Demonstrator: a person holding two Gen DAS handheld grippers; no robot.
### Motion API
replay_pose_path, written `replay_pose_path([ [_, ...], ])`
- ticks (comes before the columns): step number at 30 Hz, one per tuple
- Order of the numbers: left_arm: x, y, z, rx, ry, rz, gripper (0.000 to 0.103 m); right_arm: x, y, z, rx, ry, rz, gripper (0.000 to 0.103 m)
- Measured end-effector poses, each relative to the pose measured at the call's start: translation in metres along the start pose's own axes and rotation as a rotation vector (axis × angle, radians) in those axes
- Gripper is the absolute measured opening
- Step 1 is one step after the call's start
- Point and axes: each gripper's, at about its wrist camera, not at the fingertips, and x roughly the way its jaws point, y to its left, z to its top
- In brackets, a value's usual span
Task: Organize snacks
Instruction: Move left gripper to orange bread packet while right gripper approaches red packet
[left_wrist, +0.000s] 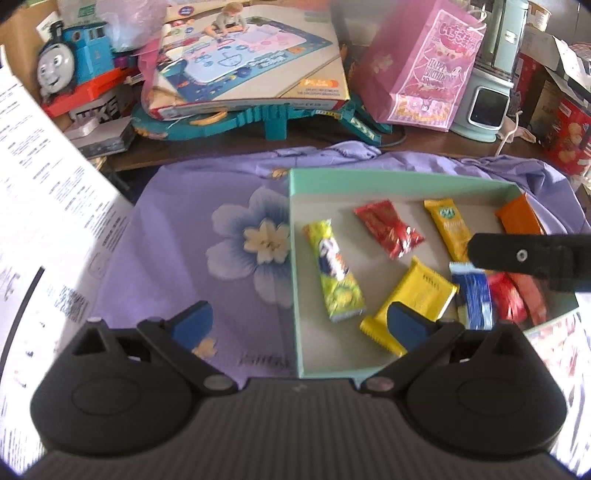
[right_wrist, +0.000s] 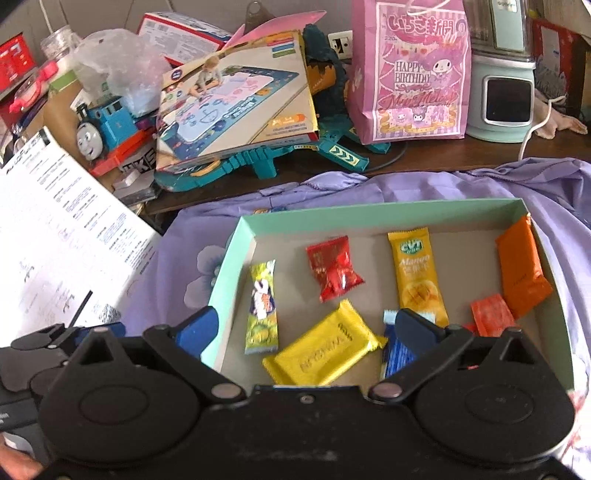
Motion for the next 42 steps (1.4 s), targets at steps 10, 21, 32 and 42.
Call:
replay_pose_path([
  [10, -0.02, 0.033, -0.063, -0.008, 0.064, 0.022, 0.103, -0.02, 0.032, -0.055, -0.086, 0.075, -0.014, 0.103],
  [21, -0.014, 0.044, -0.125, 0.062, 0.151, 0.034, 0.103, -0.011, 0.056, -0.11, -0.071, 0.222, 0.091, 0.103],
  [32, -0.003, 0.052, -0.148, 0.054, 0.19, 0.051, 0.103, 0.005, 0.079, -0.122, -0.106, 0.272, 0.111, 0.086],
  [42, 0.005, 0.074, -0.155, -0.062, 0.214, -0.001, 0.103, 0.016, 0.085, -0.139, -0.201, 0.305, 0.109, 0.079],
])
